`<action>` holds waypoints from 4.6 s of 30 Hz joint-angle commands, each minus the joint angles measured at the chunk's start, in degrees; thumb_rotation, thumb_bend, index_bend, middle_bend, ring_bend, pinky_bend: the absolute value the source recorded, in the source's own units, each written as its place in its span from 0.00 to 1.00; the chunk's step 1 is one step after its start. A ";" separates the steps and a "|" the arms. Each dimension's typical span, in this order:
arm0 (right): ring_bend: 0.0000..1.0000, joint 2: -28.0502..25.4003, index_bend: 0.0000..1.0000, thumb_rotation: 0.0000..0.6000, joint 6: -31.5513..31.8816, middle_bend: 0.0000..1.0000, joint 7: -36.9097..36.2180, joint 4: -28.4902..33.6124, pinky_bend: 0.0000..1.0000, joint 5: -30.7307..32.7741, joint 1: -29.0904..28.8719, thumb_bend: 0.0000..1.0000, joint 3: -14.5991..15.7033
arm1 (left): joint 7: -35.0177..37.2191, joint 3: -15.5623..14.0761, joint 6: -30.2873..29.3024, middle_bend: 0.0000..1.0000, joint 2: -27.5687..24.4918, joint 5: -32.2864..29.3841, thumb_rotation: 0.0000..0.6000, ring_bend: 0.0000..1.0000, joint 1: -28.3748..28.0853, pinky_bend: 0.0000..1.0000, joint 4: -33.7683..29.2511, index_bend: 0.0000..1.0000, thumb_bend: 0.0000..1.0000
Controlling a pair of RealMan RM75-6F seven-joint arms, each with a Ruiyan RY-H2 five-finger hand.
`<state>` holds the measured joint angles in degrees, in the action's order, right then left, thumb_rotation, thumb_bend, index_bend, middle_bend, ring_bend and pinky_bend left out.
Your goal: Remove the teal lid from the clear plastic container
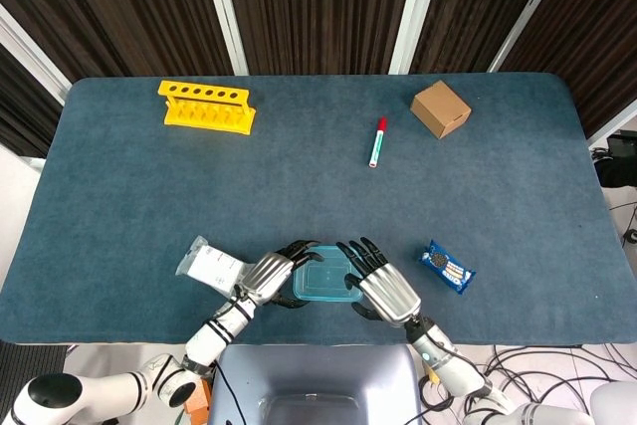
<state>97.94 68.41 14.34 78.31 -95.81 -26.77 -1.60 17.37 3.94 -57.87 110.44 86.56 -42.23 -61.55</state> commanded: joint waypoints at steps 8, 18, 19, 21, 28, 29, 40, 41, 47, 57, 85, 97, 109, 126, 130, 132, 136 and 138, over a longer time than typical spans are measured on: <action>0.00 -0.35 0.53 1.00 0.40 0.00 1.19 1.24 0.00 0.51 -0.61 0.20 -0.43 | -0.31 -0.16 0.48 0.42 -0.23 -0.16 1.00 0.22 -0.04 0.35 0.15 0.44 0.27; 0.00 -1.81 0.53 1.00 -0.17 0.00 2.58 4.09 0.00 2.25 -1.36 0.20 -1.52 | 0.04 -0.31 0.66 0.46 -0.35 -0.03 1.00 0.24 -0.15 0.35 0.56 0.45 0.28; 0.00 -1.81 0.53 1.00 -0.21 0.00 2.76 4.26 0.00 2.31 -1.44 0.21 -1.56 | 0.07 -0.29 0.64 0.46 -0.40 -0.04 1.00 0.24 -0.14 0.35 0.51 0.45 0.28; 0.00 -1.73 0.53 1.00 -0.12 0.00 3.06 4.56 0.00 2.38 -1.63 0.21 -1.74 | 0.10 -0.23 0.48 0.47 -0.54 -0.02 1.00 0.24 -0.11 0.36 0.44 0.45 0.28; 0.00 0.71 0.50 1.00 1.92 0.00 1.47 0.25 0.00 0.31 -2.64 0.21 -2.01 | 0.60 -0.27 -0.14 0.47 -1.49 0.28 1.00 0.25 0.08 0.36 -0.27 0.45 0.28; 0.00 1.31 0.49 1.00 2.80 0.00 0.64 -0.95 0.00 -0.48 -2.81 0.21 -2.03 | 0.73 -0.29 -0.20 0.47 -1.67 0.32 1.00 0.25 0.10 0.36 -0.43 0.45 0.28; 0.00 7.42 0.48 1.00 9.32 0.00 -5.25 -14.78 0.00 -6.87 -5.36 0.21 -1.25 | 3.54 -0.05 0.18 0.48 -4.27 -0.31 1.00 0.26 0.42 0.38 -2.99 0.45 0.29; 0.00 7.70 0.48 1.00 9.74 0.00 -5.62 -15.54 0.00 -7.26 -5.48 0.21 -1.09 | 3.77 -0.03 0.28 0.48 -4.41 -0.39 1.00 0.26 0.43 0.38 -3.13 0.45 0.29; 0.00 9.47 0.48 1.00 12.51 0.00 -7.62 -20.10 0.00 -8.76 -5.94 0.21 -0.78 | 4.72 0.15 0.87 0.49 -5.27 -0.77 1.00 0.27 0.34 0.38 -3.81 0.45 0.30; 0.00 13.22 0.49 1.00 11.96 0.00 -9.64 -26.87 0.00 -7.01 -7.15 0.22 -1.06 | 4.06 0.00 1.32 0.49 -5.92 -1.02 1.00 0.27 0.39 0.38 -4.58 0.45 0.30; 0.00 14.42 0.75 1.00 14.48 0.15 -8.83 -28.37 0.00 -6.33 -7.94 0.49 0.39 | 4.29 -0.46 -0.43 0.24 -7.50 0.24 1.00 0.10 0.91 0.20 -7.34 0.20 0.30; 0.00 8.55 0.77 1.00 19.76 0.15 -7.36 -23.42 0.00 -8.97 -7.67 0.49 0.66 | 3.92 0.51 -2.23 0.00 -9.41 -0.41 1.00 0.00 1.77 0.03 -6.56 0.00 0.27; 0.00 0.70 0.74 1.00 19.15 0.15 -5.38 -26.98 0.00 -5.05 -6.03 0.49 -1.68 | 2.07 0.56 -3.56 0.00 -16.58 -1.51 1.00 0.00 3.79 0.02 -9.22 0.00 0.27; 0.00 -1.90 0.00 1.00 -2.38 0.00 -3.91 -12.88 0.00 8.48 -4.62 0.12 -1.53 | -2.92 0.01 -3.15 0.00 -15.93 -1.94 1.00 0.00 4.38 0.01 -9.20 0.00 0.27; 0.00 -7.87 0.00 1.00 -4.54 0.00 -1.58 -3.79 0.00 8.72 -3.96 0.10 0.41 | -4.16 -0.32 -3.27 0.00 -17.20 -1.67 1.00 0.00 4.63 0.01 -10.99 0.00 0.27; 0.00 -11.91 0.00 1.00 -5.83 0.00 -1.39 2.07 0.00 9.22 -3.63 0.10 1.33 | -4.96 -0.77 -3.37 0.00 -18.52 -1.15 1.00 0.00 4.78 0.01 -12.50 0.00 0.27; 0.00 -20.49 0.00 1.00 -6.92 0.00 -2.95 13.06 0.00 9.52 -2.87 0.10 2.87 | -6.61 -1.93 -4.50 0.00 -22.08 0.29 1.00 0.00 5.58 0.01 -15.86 0.00 0.27; 0.00 -24.66 0.00 1.00 -3.90 0.00 -3.94 17.00 0.00 7.73 -1.13 0.10 3.94 | -8.34 -3.12 -5.38 0.00 -25.10 0.92 1.00 0.00 6.66 0.02 -18.74 0.00 0.27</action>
<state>80.83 63.17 11.46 87.77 -86.99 -30.02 0.06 10.62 1.96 -62.34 87.71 86.66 -36.56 -77.99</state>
